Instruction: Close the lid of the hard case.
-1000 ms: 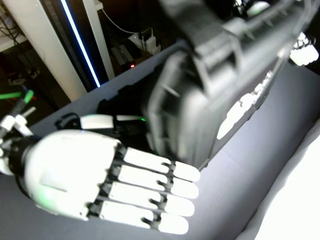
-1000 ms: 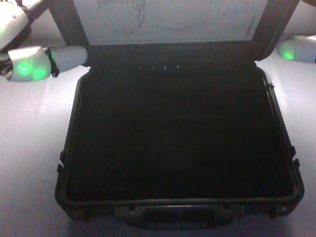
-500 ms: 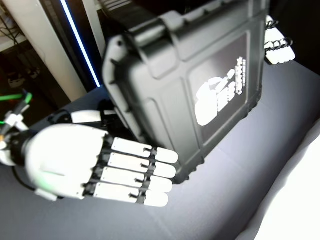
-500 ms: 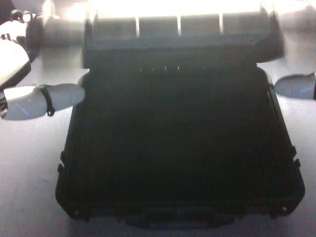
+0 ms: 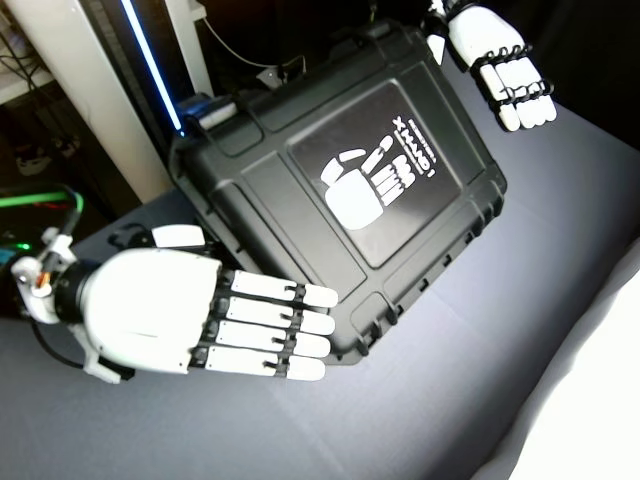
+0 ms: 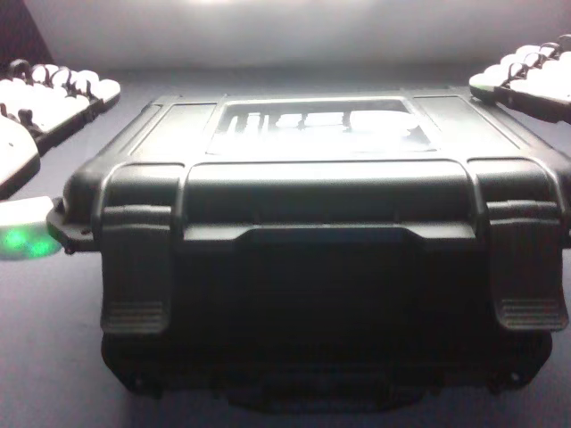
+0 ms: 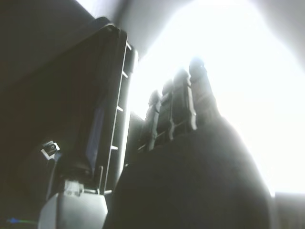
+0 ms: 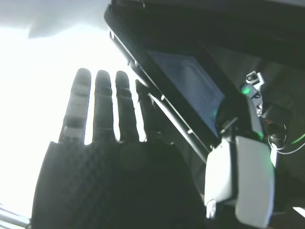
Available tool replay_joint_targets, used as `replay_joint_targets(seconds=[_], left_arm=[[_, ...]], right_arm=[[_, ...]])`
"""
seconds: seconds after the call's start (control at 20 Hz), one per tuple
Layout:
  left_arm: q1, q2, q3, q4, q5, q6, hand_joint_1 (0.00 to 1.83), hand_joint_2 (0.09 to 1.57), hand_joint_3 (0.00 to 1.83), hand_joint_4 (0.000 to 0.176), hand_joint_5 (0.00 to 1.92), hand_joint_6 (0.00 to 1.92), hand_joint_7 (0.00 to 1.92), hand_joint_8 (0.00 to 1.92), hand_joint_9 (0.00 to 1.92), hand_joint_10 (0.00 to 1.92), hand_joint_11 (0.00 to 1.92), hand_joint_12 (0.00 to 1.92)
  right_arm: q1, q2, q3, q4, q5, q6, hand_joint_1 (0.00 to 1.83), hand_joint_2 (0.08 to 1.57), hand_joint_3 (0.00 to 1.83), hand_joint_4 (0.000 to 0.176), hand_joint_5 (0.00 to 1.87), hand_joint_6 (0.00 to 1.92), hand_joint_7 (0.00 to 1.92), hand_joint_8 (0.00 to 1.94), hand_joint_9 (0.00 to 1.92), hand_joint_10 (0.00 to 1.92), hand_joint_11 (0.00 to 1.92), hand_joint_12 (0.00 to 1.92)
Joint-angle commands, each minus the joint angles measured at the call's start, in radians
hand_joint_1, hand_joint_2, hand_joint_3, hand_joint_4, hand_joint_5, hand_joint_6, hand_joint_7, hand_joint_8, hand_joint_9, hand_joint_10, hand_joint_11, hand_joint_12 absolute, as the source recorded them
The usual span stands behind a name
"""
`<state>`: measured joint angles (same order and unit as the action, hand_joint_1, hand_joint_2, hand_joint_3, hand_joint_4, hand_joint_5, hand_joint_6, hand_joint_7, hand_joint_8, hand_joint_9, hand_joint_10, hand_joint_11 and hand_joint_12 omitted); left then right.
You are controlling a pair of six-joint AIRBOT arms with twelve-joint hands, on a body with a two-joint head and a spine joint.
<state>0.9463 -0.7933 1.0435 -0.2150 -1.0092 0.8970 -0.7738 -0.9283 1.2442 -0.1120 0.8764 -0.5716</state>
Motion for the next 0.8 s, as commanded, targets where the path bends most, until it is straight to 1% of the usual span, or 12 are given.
replay_joint_targets(seconds=[0.0, 0.25, 0.3, 0.5, 0.75], left_arm=[[0.000, 0.020, -0.001, -0.024, -0.149, -0.009, 0.00, 1.19, 0.01, 0.000, 0.00, 0.00, 0.00, 0.00, 0.00, 0.00, 0.00, 0.00], [0.080, 0.072, -0.060, -0.018, -0.198, -0.009, 0.00, 1.16, 0.00, 0.000, 0.00, 0.00, 0.00, 0.00, 0.01, 0.01, 0.01, 0.00], [0.100, 0.083, -0.073, -0.023, -0.213, -0.009, 0.00, 1.16, 0.00, 0.000, 0.00, 0.00, 0.00, 0.00, 0.02, 0.01, 0.01, 0.00], [0.213, 0.128, -0.117, -0.068, -0.296, -0.009, 0.00, 1.17, 0.00, 0.000, 0.00, 0.00, 0.00, 0.00, 0.03, 0.01, 0.01, 0.00], [0.287, 0.163, -0.136, -0.104, -0.347, -0.009, 0.00, 1.16, 0.00, 0.000, 0.00, 0.00, 0.00, 0.00, 0.03, 0.00, 0.01, 0.00]], right_arm=[[0.003, 0.014, -0.003, 0.034, 0.115, 0.009, 0.24, 1.11, 0.01, 0.000, 0.09, 0.00, 0.10, 0.00, 0.05, 0.00, 0.02, 0.02], [-0.034, 0.061, -0.041, 0.029, 0.122, 0.009, 0.22, 1.10, 0.00, 0.000, 0.09, 0.00, 0.10, 0.00, 0.07, 0.00, 0.06, 0.04], [-0.038, 0.067, -0.047, 0.030, 0.125, 0.009, 0.24, 1.10, 0.00, 0.000, 0.09, 0.00, 0.09, 0.00, 0.07, 0.00, 0.06, 0.04], [-0.051, 0.085, -0.065, 0.030, 0.134, 0.007, 0.25, 1.11, 0.00, 0.000, 0.07, 0.00, 0.09, 0.00, 0.04, 0.00, 0.03, 0.02], [-0.081, 0.105, -0.084, 0.055, 0.167, 0.002, 0.27, 1.12, 0.00, 0.000, 0.05, 0.00, 0.08, 0.00, 0.04, 0.00, 0.03, 0.02]])
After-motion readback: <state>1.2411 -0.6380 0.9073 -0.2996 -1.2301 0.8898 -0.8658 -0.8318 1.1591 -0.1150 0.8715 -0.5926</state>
